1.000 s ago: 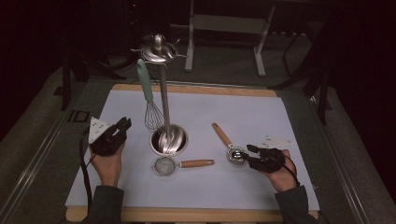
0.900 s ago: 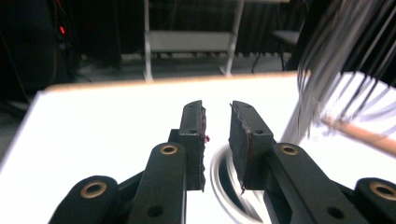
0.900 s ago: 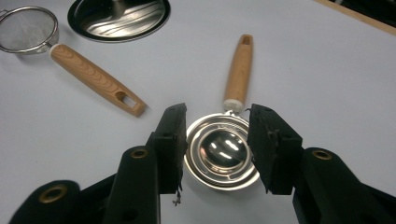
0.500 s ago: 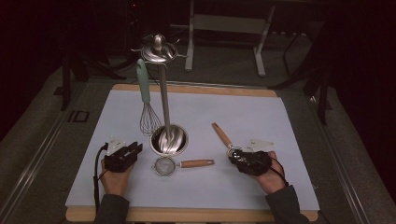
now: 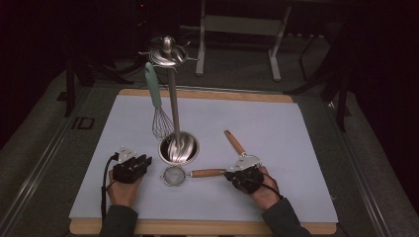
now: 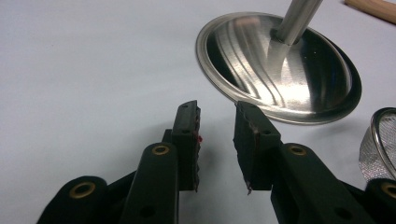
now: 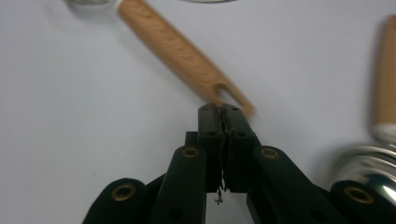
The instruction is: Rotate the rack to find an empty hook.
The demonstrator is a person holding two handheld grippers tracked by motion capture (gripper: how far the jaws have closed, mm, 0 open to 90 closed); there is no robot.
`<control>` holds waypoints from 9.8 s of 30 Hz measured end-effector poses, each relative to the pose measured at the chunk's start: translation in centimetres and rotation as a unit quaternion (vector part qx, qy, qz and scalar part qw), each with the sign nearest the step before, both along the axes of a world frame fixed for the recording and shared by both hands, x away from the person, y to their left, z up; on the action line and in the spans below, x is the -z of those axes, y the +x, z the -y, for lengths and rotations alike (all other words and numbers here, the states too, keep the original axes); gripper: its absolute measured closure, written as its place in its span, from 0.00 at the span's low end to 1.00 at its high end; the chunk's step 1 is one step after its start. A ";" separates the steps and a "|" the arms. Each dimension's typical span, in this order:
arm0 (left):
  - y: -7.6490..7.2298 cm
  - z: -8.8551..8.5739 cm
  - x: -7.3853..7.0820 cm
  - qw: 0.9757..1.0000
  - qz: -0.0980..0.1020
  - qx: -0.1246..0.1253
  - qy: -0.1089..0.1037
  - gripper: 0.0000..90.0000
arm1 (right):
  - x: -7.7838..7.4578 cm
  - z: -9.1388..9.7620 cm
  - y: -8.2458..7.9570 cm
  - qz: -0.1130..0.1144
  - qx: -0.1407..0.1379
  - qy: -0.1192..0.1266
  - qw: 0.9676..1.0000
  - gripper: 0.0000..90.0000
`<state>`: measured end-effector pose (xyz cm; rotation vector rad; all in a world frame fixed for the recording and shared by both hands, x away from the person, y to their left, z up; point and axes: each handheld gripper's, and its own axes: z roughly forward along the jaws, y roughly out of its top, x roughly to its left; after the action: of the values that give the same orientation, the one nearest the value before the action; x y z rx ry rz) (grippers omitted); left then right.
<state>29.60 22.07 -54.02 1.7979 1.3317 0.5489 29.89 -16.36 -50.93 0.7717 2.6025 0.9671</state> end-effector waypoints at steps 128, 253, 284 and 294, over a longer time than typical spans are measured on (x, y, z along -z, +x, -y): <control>-0.3 5.0 -0.3 0.992 -0.010 0.116 0.046 0.99 | 0.4 -3.6 6.3 0.005 0.050 0.014 0.999 0.98; -1.8 3.0 -2.5 0.998 0.020 0.051 0.008 0.96 | 1.2 -11.2 9.3 -0.245 0.109 0.149 0.952 0.62; -0.5 -0.1 -1.1 0.999 0.030 0.011 0.013 0.94 | -2.7 -7.7 8.6 -0.195 0.123 0.176 0.957 0.80; -0.2 -0.7 -0.3 1.000 0.029 -0.004 -0.001 0.88 | -3.2 -6.8 8.4 -0.181 0.121 0.177 0.960 0.80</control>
<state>29.45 22.78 -53.72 1.7625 1.3006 0.5982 38.34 -9.56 -47.72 1.4445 2.5604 1.3400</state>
